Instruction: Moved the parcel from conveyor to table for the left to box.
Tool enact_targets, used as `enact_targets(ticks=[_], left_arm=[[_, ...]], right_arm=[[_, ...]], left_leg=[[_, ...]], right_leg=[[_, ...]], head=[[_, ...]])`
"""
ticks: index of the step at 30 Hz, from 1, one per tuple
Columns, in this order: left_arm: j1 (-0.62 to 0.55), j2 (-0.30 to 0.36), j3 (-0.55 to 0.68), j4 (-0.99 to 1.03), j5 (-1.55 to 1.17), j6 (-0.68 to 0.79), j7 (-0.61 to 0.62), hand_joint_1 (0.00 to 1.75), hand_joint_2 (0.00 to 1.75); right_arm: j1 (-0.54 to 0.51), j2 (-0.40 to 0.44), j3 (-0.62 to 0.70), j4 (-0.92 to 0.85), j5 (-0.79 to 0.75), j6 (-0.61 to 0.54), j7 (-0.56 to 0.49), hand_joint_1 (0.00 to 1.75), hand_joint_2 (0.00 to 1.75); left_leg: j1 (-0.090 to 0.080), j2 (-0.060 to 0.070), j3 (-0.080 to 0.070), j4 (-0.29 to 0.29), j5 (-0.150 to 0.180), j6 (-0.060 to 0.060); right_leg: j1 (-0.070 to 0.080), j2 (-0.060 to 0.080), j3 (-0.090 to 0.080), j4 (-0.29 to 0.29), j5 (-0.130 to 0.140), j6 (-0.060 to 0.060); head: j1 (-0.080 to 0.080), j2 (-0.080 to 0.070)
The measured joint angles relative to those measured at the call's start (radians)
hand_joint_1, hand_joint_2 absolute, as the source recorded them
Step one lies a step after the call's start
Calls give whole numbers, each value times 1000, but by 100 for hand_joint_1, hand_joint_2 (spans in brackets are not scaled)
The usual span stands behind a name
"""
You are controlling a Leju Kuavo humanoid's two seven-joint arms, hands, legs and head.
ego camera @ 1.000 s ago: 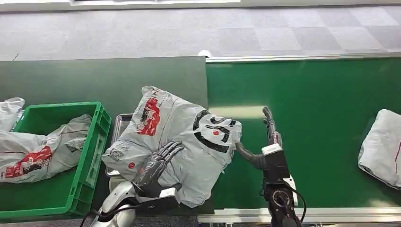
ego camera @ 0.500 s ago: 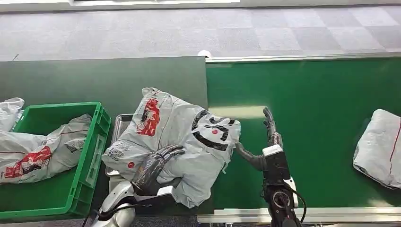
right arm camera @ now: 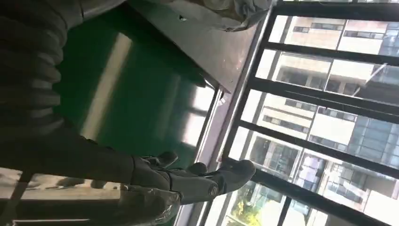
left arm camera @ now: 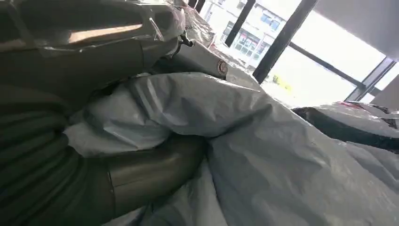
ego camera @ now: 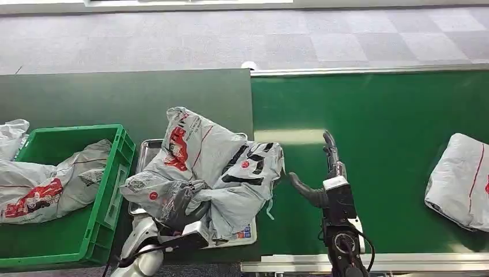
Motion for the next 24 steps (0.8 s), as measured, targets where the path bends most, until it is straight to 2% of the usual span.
enact_targets(ticks=[8, 12, 16, 19, 24], left_arm=[[3, -8, 14, -21, 41, 49, -50, 175, 175], [13, -11, 26, -51, 107, 102, -116, 175, 175], [17, -25, 54, -94, 211, 221, -196, 175, 175], [17, -20, 58, -140, 264, 377, -204, 175, 175], [18, -9, 60, -181, 282, 416, -204, 175, 175]], right_arm=[[1, 0, -3, -4, -6, 4, -1, 0, 175], [9, 5, -4, -16, -8, 2, -1, 0, 175], [12, 7, -5, -20, -14, -7, -2, 0, 175], [11, 8, -9, -20, -18, -12, -5, 0, 175], [11, 8, -12, -20, -20, -14, -5, 0, 175]], left_leg=[[0, 0, 0, 0, 0, 0], [0, 0, 0, 0, 0, 0], [0, 0, -1, 0, 0, 0], [0, 0, -1, 0, 0, 0], [0, 0, -1, 0, 0, 0]], right_leg=[[0, 0, 0, 0, 0, 0], [0, 0, -1, 0, 0, 0], [0, 0, -1, 0, 0, 0], [0, 0, -1, 0, 0, 0], [0, 0, 0, 0, 0, 0]], head=[[0, 0], [0, 0], [0, 0], [0, 0], [0, 0]])
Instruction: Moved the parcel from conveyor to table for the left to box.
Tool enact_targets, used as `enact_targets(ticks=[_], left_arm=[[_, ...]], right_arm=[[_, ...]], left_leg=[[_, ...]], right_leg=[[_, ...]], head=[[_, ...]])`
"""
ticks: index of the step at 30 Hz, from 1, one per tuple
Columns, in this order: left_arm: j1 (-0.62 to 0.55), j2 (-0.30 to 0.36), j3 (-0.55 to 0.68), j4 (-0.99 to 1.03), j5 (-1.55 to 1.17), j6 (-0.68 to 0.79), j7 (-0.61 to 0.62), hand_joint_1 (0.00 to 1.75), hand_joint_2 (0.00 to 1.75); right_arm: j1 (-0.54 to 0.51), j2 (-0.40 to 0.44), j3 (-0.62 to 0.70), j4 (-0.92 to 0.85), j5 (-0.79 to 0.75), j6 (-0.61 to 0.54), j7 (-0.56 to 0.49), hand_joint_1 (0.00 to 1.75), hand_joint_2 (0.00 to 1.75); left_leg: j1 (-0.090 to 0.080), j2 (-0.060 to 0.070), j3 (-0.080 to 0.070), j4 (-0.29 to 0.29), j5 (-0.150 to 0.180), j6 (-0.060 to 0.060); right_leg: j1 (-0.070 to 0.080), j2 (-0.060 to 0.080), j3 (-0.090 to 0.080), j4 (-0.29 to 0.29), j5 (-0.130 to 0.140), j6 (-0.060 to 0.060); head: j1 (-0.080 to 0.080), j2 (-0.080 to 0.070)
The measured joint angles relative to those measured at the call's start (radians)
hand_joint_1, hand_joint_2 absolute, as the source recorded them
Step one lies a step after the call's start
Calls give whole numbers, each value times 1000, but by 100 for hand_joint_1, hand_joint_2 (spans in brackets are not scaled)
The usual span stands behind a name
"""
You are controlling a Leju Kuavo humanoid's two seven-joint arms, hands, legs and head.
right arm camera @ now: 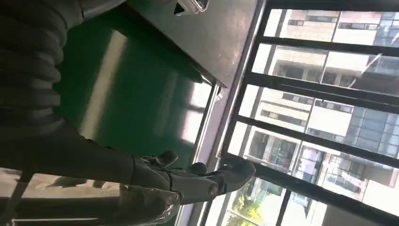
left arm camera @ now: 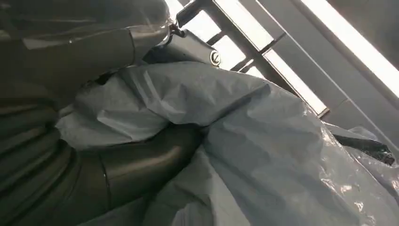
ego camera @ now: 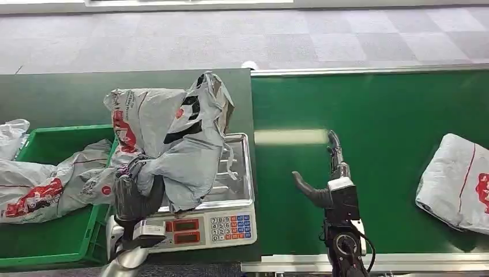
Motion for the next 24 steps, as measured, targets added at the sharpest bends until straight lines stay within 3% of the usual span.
enact_targets(ticks=[7, 15, 20, 24], left_arm=[[1, 6, 0, -19, 0, 0, 0, 175, 175], [-4, 12, 33, -63, -171, 116, 0, 175, 175], [-35, -22, 201, -88, -482, 116, 0, 175, 175], [-76, -40, 384, -88, -572, 116, 0, 175, 175]], right_arm=[[0, 0, -1, 0, -1, 0, 0, 0, 175], [1, 0, -2, 0, -19, -22, -3, 0, 175], [21, 0, -3, -2, -23, -32, -6, 0, 175], [37, 0, -4, -10, -23, -32, -7, 0, 175]], left_leg=[[0, 0, 0, 0, 0, 0], [0, 0, 0, 0, 0, 0], [0, 0, 0, 0, 0, 0], [0, 2, 0, 0, 0, 0]], right_leg=[[0, 0, 0, 0, 0, 0], [0, 0, 0, 0, 0, 0], [0, 0, 0, 0, 0, 0], [1, 1, -1, 0, 0, 0]], head=[[0, 0], [0, 0], [0, 0], [0, 0]])
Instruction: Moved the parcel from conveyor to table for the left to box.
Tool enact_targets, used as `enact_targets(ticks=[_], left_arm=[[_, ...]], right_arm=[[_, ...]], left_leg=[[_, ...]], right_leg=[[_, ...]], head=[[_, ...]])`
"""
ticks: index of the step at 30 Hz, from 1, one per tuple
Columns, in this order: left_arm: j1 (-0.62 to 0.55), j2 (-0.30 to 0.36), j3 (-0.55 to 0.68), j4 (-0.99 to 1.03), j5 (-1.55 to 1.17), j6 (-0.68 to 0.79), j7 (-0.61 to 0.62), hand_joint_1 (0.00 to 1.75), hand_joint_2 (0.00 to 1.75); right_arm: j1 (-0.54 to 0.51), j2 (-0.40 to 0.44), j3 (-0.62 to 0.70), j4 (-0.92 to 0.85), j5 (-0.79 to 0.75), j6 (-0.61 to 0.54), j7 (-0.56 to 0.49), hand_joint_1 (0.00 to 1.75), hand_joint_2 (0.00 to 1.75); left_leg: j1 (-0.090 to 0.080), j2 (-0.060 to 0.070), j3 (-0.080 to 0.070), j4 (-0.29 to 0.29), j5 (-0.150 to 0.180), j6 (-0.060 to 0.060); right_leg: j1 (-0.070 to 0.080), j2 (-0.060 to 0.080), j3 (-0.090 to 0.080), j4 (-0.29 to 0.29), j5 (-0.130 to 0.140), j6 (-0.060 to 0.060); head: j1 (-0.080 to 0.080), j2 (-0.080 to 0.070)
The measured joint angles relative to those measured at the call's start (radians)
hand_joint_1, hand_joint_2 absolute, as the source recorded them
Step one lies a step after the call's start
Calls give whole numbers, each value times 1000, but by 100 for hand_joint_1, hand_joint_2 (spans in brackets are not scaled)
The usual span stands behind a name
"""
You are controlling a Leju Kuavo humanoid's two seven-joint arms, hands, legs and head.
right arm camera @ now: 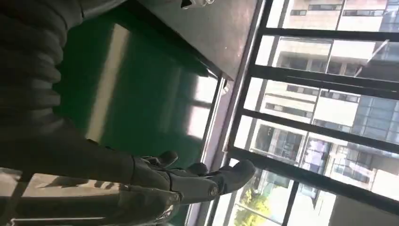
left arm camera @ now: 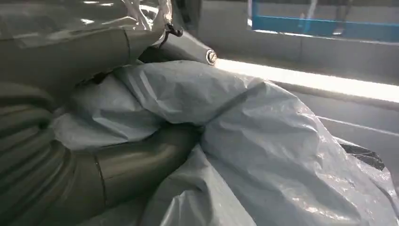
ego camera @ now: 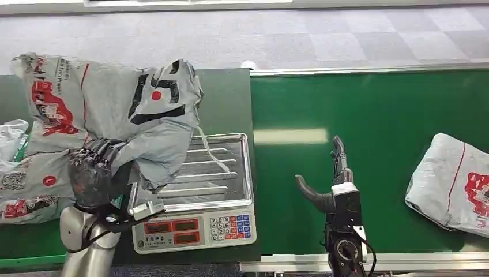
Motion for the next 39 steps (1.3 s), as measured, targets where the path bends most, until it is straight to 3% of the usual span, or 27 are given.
enact_targets(ticks=[3, 10, 13, 15, 17, 24, 31, 36, 37, 38, 39], left_arm=[[-20, -4, 121, 3, -21, 0, 0, 175, 175], [-43, -14, 252, 10, -126, 0, 35, 175, 175], [-54, 5, 252, 63, -152, 0, 204, 175, 175], [-54, 43, 231, 119, -120, 0, 376, 175, 175], [-53, 77, 222, 166, -71, -3, 466, 175, 175], [-52, 138, 203, 248, -20, -16, 516, 175, 175], [-69, 180, 202, 317, -8, -217, 638, 175, 175], [-75, 196, 205, 350, -67, -249, 697, 175, 175], [-76, 196, 208, 352, -69, -248, 702, 154, 175], [-76, 196, 211, 352, -68, -248, 702, 2, 175], [-76, 196, 215, 352, -67, -250, 702, 0, 175]], right_arm=[[5, 0, 0, -3, 0, 0, 0, 0, 175], [6, 0, -1, -6, 2, 0, 2, 0, 175], [6, 0, -1, -6, 3, 0, 5, 0, 175], [7, 0, -1, -9, 8, 0, 7, 0, 175], [10, 0, -2, -10, 10, 1, 9, 0, 175], [14, 0, -2, -11, 10, 3, 10, 0, 175], [13, 0, -3, -11, 17, 15, 13, 0, 175], [13, 0, -4, -11, 27, 23, 22, 0, 175], [13, 0, -5, -11, 28, 24, 22, 0, 175], [13, 0, -5, -11, 29, 25, 22, 0, 175], [13, 0, -6, -11, 30, 28, 22, 0, 175]], left_leg=[[0, 0, 0, 0, 0, 0], [0, 0, -1, 0, 0, 0], [0, -1, 0, 0, 0, 0], [0, 0, 0, 0, 0, 0], [1, 1, 0, 0, 0, 0], [1, 1, -1, 0, 0, 0], [0, 1, 0, 0, 0, 0], [0, 1, 1, -1, 0, 0], [0, 1, 1, -1, 0, -1], [0, 1, 1, -1, 0, -1], [0, 2, 1, -1, 0, -1]], right_leg=[[0, 0, -1, 0, 0, 0], [0, 0, -1, 0, 0, 0], [0, 0, 0, 0, 0, 0], [0, 0, -1, 0, 0, 0], [0, 0, -1, 0, 0, 0], [0, 0, -1, 0, 0, 0], [0, 0, 0, 0, 0, 0], [0, 1, 0, 0, 0, 0], [0, 1, 0, 0, 0, 0], [0, 1, 0, 0, 0, 0], [0, 2, 0, 0, 0, 0]], head=[[0, 0], [0, 0], [0, 0], [0, 0], [0, 0], [0, 0], [0, 0], [0, 0], [0, 0], [0, 0], [0, 0]])
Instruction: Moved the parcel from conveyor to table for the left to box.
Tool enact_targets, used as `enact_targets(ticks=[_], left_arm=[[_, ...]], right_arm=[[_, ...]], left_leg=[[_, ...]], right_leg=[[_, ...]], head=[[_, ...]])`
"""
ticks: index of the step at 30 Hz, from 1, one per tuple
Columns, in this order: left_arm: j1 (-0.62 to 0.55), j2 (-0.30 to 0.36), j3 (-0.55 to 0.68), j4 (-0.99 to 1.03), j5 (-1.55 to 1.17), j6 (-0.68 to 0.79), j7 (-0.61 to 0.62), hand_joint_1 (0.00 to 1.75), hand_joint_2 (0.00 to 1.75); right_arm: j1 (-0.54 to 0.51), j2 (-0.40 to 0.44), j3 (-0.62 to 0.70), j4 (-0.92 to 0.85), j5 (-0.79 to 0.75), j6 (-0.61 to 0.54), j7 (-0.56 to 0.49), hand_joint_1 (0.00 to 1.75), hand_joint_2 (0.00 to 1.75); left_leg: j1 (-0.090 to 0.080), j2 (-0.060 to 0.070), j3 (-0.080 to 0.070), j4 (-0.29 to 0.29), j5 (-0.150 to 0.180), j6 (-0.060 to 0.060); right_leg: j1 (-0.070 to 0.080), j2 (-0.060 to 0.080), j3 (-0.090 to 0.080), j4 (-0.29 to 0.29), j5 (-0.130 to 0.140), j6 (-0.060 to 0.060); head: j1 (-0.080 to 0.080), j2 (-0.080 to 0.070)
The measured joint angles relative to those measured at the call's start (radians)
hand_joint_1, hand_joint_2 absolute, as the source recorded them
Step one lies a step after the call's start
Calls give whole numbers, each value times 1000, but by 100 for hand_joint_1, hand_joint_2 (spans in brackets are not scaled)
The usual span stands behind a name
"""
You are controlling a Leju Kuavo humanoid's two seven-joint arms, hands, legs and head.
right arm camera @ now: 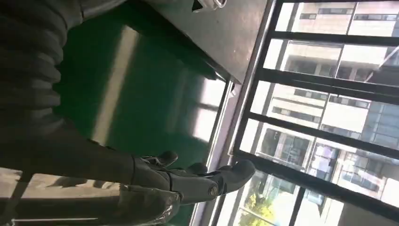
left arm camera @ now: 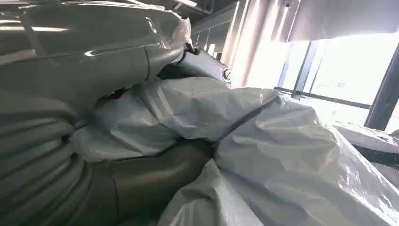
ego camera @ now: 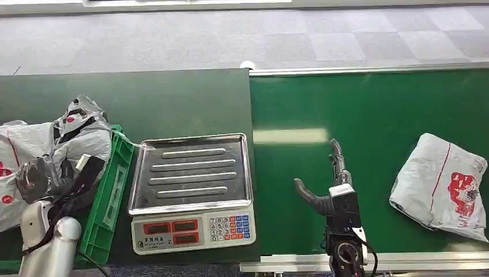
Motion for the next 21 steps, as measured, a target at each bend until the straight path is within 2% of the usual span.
enact_targets(ticks=[4, 8, 10, 12, 13, 16, 21], left_arm=[[0, 0, 1, -1, -21, 42, -1, 0, 175], [2, -3, 0, -7, -15, 190, -52, 0, 175], [7, -14, 7, -28, 3, 245, -124, 0, 175], [8, -42, 39, -63, 49, 250, -260, 0, 175], [7, -58, 61, -80, 88, 250, -326, 0, 0], [6, -89, 95, -110, 156, 250, -405, 0, 0], [6, -142, 139, -170, 407, 250, -660, 0, 0]], right_arm=[[0, 0, -1, 0, 1, 7, 0, 0, 175], [-1, 0, -1, 0, 0, 14, 3, 0, 175], [-1, 0, 0, 0, -5, 14, 5, 0, 175], [0, 0, 2, 0, -13, 12, 4, 0, 175], [-1, 0, 3, 0, -17, 8, 2, 0, 175], [-1, 0, 6, 1, -21, 5, -1, 0, 175], [-6, 0, 15, 12, -41, -8, -18, 0, 175]], left_leg=[[0, 0, 0, 0, 0, 0], [0, 0, 0, 0, 0, 0], [0, 0, 0, 0, 0, 0], [0, -1, -1, 0, 0, 0], [0, -1, -1, 0, 0, 0], [-1, 0, 0, 0, 0, 0], [0, -2, 0, 0, 0, 0]], right_leg=[[0, 0, 0, 0, 0, 0], [0, 0, 0, 0, 0, 0], [0, 0, 0, 0, 0, 0], [0, 0, 0, 0, 0, 0], [0, 0, 0, 0, 0, 0], [-1, 0, 0, 0, 0, 0], [-1, -1, 0, 0, 0, 0]], head=[[0, 0], [0, 0], [0, 0], [0, 0], [0, 0], [0, 0], [0, 0]])
